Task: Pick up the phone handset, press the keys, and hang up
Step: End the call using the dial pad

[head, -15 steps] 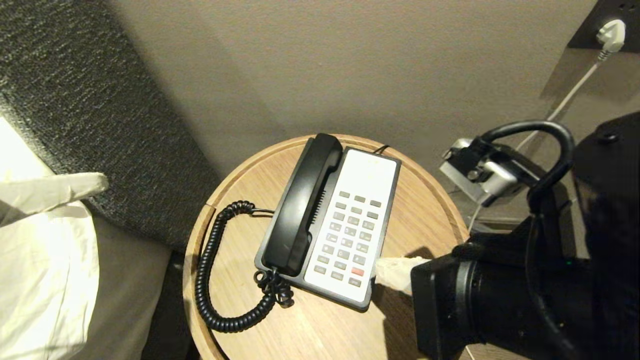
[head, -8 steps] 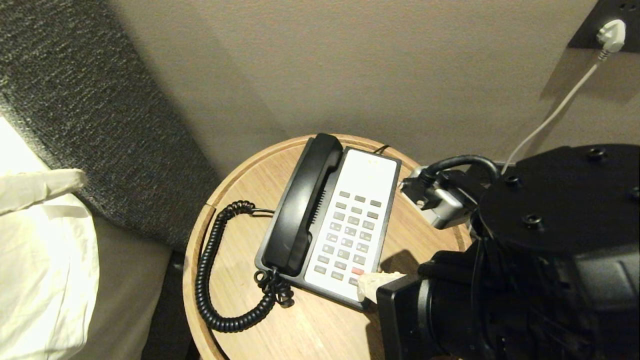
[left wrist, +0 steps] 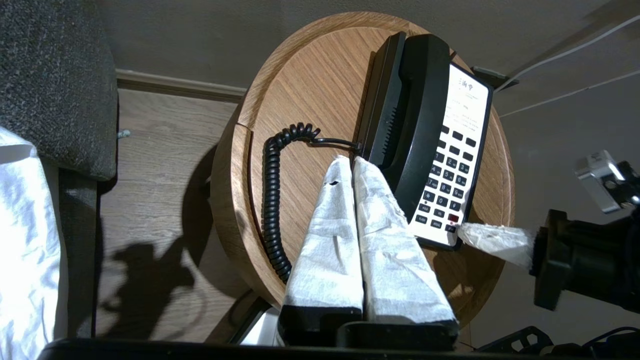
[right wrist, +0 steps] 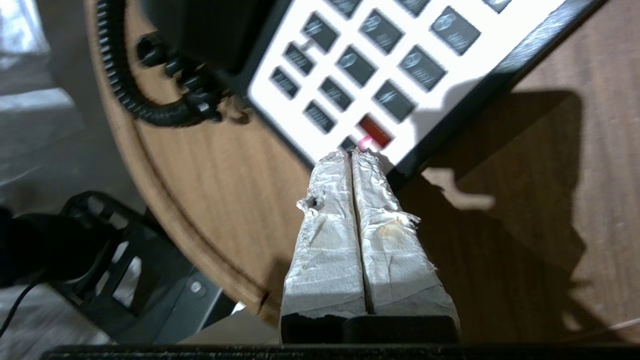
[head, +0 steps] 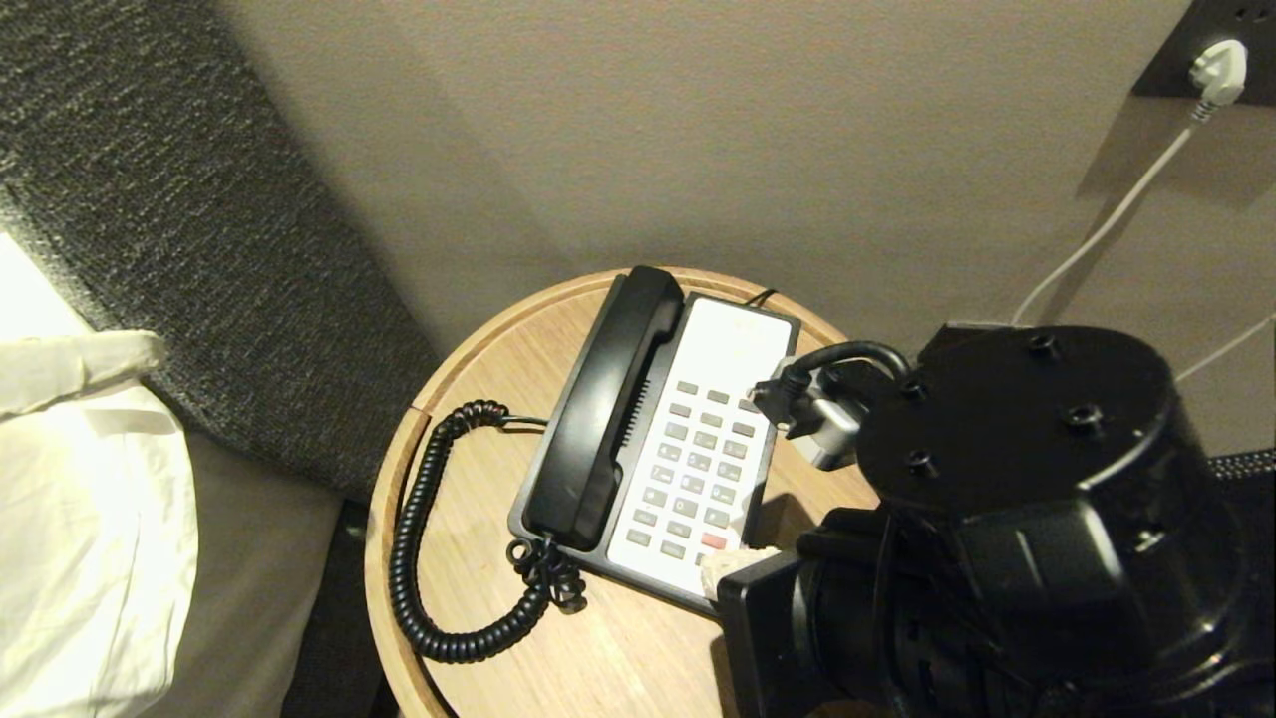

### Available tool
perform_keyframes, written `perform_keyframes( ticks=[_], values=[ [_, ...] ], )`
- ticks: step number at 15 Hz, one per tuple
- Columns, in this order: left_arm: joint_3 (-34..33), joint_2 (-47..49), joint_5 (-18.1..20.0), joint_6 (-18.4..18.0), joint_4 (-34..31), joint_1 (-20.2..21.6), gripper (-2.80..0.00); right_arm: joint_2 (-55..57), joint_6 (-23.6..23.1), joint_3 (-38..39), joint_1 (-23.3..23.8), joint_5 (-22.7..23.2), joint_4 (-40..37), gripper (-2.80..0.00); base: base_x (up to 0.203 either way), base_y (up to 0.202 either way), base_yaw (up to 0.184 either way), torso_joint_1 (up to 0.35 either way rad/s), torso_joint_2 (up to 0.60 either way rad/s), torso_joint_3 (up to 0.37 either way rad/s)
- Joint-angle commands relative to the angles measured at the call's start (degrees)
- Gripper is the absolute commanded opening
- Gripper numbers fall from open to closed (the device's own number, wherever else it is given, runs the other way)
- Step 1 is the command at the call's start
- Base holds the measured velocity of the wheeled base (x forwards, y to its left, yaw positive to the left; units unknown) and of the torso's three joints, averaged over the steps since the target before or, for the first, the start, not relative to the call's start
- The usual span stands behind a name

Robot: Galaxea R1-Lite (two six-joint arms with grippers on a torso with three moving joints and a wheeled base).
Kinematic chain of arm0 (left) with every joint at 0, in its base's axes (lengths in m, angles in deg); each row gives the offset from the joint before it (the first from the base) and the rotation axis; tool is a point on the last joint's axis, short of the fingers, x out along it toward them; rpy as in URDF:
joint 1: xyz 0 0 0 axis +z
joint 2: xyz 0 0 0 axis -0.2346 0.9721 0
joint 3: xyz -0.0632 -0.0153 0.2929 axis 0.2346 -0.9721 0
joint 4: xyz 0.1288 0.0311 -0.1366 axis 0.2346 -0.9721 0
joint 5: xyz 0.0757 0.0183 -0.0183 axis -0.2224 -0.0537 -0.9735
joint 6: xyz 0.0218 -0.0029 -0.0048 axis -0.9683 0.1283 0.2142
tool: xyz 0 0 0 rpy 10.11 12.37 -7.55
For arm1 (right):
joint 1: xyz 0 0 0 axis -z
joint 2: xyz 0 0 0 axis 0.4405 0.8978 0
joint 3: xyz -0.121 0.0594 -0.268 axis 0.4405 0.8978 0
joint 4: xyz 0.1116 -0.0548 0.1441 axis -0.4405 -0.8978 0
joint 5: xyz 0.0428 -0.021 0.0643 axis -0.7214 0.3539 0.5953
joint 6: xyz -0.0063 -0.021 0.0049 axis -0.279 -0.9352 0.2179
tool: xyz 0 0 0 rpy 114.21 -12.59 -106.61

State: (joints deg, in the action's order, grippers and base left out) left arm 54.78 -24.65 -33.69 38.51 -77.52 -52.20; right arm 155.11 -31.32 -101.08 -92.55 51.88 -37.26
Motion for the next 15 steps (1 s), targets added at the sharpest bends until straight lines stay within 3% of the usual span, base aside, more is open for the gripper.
perform_keyframes(
  ticks=[1,15],
  values=[
    [0.0,0.1,-0.1,0.2,-0.1,0.0,-2.80,0.4,0.0,0.1,1.1,-0.2,-0.1,-2.80,0.000,0.000,0.000,0.000,0.00,0.000],
    [-0.4,-0.4,0.9,0.7,-0.1,0.0,-2.80,0.6,0.3,0.0,1.2,0.3,0.0,-2.80,0.000,0.000,0.000,0.000,0.00,0.000]
  ],
)
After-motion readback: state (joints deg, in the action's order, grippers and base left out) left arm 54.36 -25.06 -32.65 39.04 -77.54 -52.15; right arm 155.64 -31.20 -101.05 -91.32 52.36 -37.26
